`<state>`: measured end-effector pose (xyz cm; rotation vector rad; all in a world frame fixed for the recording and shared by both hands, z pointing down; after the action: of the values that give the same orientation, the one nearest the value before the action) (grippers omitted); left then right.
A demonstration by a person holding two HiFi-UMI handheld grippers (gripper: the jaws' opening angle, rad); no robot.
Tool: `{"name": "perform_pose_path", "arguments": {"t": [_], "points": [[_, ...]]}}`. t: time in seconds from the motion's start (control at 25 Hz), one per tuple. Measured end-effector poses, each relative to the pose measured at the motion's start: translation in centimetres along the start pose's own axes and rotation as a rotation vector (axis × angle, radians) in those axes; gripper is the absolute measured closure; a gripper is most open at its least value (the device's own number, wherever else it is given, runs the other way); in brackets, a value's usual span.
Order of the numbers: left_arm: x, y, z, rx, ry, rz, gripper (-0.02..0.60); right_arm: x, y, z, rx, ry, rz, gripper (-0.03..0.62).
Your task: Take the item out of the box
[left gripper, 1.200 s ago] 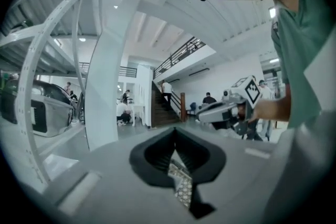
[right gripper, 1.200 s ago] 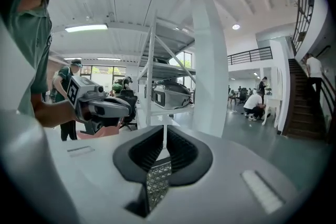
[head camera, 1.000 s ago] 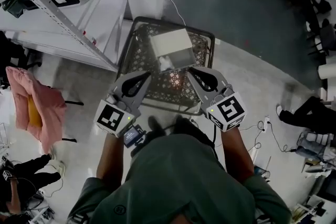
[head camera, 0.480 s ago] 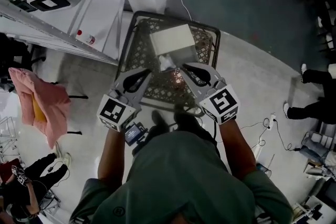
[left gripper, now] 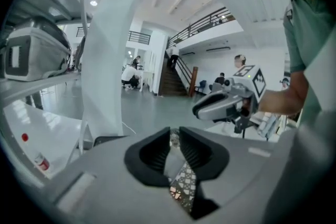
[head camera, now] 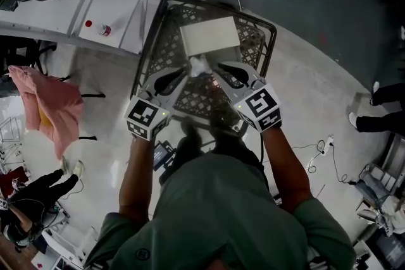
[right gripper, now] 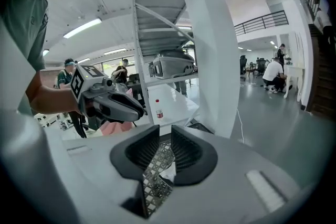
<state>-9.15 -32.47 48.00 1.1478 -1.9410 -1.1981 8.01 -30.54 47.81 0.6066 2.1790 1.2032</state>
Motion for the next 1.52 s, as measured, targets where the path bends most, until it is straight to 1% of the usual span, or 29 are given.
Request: {"name": "perform_pose_path", "arguments": {"t": [0.24, 0.52, 0.72, 0.8, 1.04, 1.2, 1.52], "points": [[0.9, 4.8, -3.9, 0.081, 0.005, 0.085, 0.506, -2.8, 3.9, -3.2, 0.089, -0.036, -0.034, 0.505], [2.8, 9.6, -7.8, 0.155, 0.010, 0.145, 0.463, -5.6, 7.9, -7.7, 0.182, -0.058, -0.044, 0.487], [3.8, 13.9, -9.9, 0.221, 0.014, 0.199, 0.425, -6.9, 11.5, -11.0, 0.260, -0.083, -0.075, 0.465], [4.1, 15.2, -10.6, 0.242, 0.014, 0.218, 0.419, -7.4, 12.7, -12.2, 0.290, -0.095, -0.085, 0.461], [4.9, 19.4, -13.1, 0.322, 0.027, 0.261, 0.379, -8.6, 16.3, -15.8, 0.376, -0.126, -0.127, 0.442], [4.8, 21.9, -14.1, 0.376, 0.041, 0.272, 0.351, -9.0, 18.5, -17.8, 0.420, -0.141, -0.148, 0.434], [4.8, 25.4, -15.4, 0.431, 0.034, 0.287, 0.347, -9.5, 21.9, -21.1, 0.537, -0.153, -0.164, 0.430]]}}
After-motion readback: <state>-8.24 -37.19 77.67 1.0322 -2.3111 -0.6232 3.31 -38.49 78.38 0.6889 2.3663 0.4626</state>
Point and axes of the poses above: the fingertips, and each gripper's own axes: z backward along the fingers, x to its left, y out of its underside, the point moved 7 cm from there along z, backward along the fingers, and after that the axes turned 7 degrees about -z, right-handed, at the moved point
